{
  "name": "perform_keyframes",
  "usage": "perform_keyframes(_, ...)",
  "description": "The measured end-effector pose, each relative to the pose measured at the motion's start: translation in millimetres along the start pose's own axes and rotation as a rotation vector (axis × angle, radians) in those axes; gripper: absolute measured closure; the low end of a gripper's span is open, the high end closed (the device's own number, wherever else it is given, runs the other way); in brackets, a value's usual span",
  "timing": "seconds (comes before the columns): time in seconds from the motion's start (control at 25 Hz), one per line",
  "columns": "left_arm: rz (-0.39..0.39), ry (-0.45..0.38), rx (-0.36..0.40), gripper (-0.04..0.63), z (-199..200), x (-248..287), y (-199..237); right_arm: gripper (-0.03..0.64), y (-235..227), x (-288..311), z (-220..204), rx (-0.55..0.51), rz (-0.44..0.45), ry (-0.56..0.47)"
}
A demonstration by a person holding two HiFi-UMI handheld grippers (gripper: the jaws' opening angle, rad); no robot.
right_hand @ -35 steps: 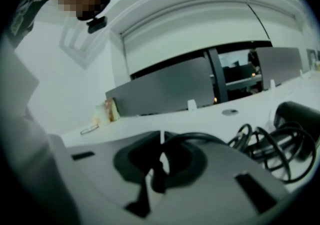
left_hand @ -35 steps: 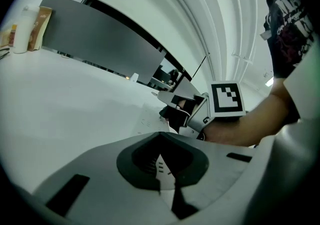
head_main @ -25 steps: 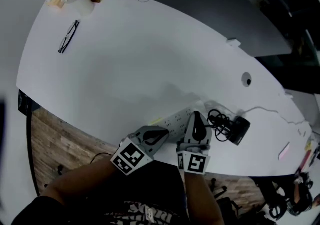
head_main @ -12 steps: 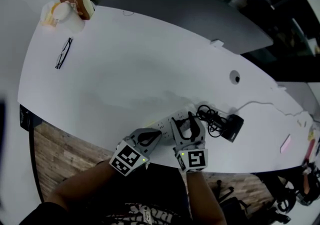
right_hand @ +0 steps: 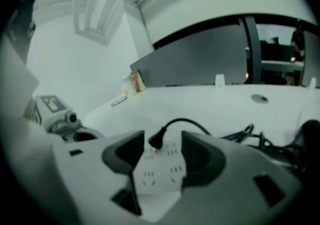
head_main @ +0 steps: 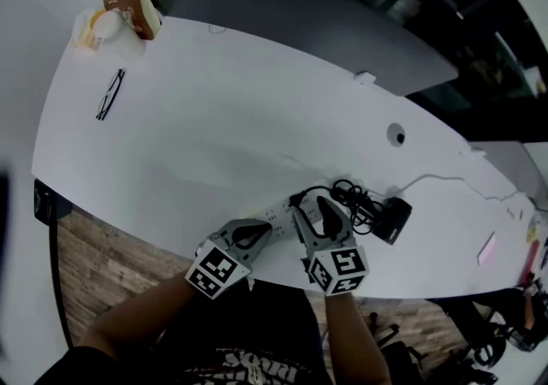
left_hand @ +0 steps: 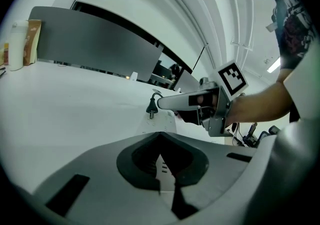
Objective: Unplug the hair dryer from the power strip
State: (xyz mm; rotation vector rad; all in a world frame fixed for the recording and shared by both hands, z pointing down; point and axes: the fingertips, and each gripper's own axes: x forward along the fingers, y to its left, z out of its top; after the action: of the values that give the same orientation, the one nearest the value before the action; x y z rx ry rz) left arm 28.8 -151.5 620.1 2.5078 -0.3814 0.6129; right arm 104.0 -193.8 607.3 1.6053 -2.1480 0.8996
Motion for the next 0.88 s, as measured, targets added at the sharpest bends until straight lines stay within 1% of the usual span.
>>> perform_keyframes(0.08, 0.002, -0.004, 0.001, 0.568, 0.7, 1.0, 0.4, 0.371, 4.7, 10.6, -0.2, 0.115, 0.096, 0.082)
perform_keyframes(0.16, 0.001, -0.003, 0.003, 0.568, 0.1, 1.8, 0.0, 0.371, 5.4, 19.5, 1.5, 0.241, 0.183, 0.13)
perform_keyframes(0.2, -0.001, -0.002, 0.004, 0.568, -0.4, 2.1, -0.7, 0.371, 4.0, 23.4, 1.6, 0.288, 0.211, 0.152)
perform_keyframes(0.28, -0.006, -0.001, 0.005, 0.569, -0.5, 2.3, -2.4, 0.392, 0.4, 30.7, 0.7, 0.335, 0.237, 0.198)
perform_keyframes(0.32, -0.009, -0.003, 0.007, 0.569, -0.1, 2.4, -2.9, 0.433, -1.4, 33.9, 0.4, 0.342, 0.239, 0.218)
perform_keyframes(0.36, -0.011, -0.004, 0.011, 0.568, 0.4, 2.4, -3.2, 0.491, -2.4, 36.2, 0.3, 0.343, 0.242, 0.234)
perform_keyframes(0.44, -0.012, -0.005, 0.017, 0.569, 1.1, 2.5, -3.4, 0.505, -1.4, 36.1, 2.8, 0.348, 0.273, 0.245)
perform_keyframes(0.48, -0.01, -0.006, 0.018, 0.568, 1.5, 2.5, -3.5, 0.514, -0.9, 33.2, 5.6, 0.36, 0.296, 0.232)
perform_keyframes(0.56, -0.006, -0.009, 0.013, 0.569, 2.1, 2.3, -3.0, 0.529, -1.7, 23.2, 11.6, 0.401, 0.341, 0.171)
perform_keyframes(0.64, -0.003, -0.016, -0.008, 0.569, 2.9, 1.5, -1.6, 0.532, -2.5, 10.6, 13.4, 0.418, 0.36, 0.114)
perform_keyframes(0.8, 0.004, -0.031, -0.072, 0.568, 4.0, 0.2, 1.8, 0.532, 3.3, -10.6, 12.6, 0.39, 0.348, 0.036)
perform_keyframes(0.88, 0.013, -0.024, -0.083, 0.569, 2.9, 0.6, 0.6, 0.533, 3.2, -20.4, 8.6, 0.347, 0.323, 0.004)
